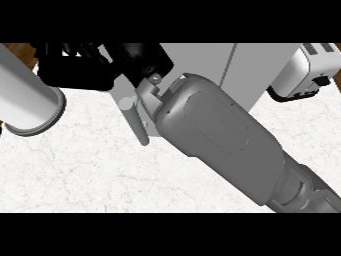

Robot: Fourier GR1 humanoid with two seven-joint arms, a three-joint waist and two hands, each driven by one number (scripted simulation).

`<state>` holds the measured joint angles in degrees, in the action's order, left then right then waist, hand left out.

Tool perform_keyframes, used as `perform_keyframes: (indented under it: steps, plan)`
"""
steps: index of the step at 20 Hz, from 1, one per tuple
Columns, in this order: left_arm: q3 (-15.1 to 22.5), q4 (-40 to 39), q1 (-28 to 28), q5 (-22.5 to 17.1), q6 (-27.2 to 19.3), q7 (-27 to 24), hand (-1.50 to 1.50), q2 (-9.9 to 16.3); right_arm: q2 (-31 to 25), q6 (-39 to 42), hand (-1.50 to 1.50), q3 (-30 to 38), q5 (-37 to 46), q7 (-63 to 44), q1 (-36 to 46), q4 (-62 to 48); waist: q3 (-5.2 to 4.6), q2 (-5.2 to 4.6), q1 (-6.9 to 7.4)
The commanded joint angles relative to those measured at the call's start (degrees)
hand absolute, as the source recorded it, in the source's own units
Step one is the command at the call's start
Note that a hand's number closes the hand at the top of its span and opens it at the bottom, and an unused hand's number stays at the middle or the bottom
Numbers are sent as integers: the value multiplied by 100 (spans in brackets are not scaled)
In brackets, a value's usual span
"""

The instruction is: Pick up the wine, place it into the cabinet and close the cabinet

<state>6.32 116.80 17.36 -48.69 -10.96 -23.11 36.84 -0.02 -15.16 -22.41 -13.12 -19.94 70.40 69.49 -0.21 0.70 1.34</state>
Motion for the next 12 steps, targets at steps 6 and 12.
perform_keyframes:
  steps: [6,12]
  plan:
    - [-56,66,-181,98,-93,261,-150,-37,-422,487,150,404,216,928,-213,-1144,18,-119,-4]
    - [132,56,-204,267,-131,149,-150,-234,-657,614,150,502,352,1232,-171,-1419,16,-140,21]
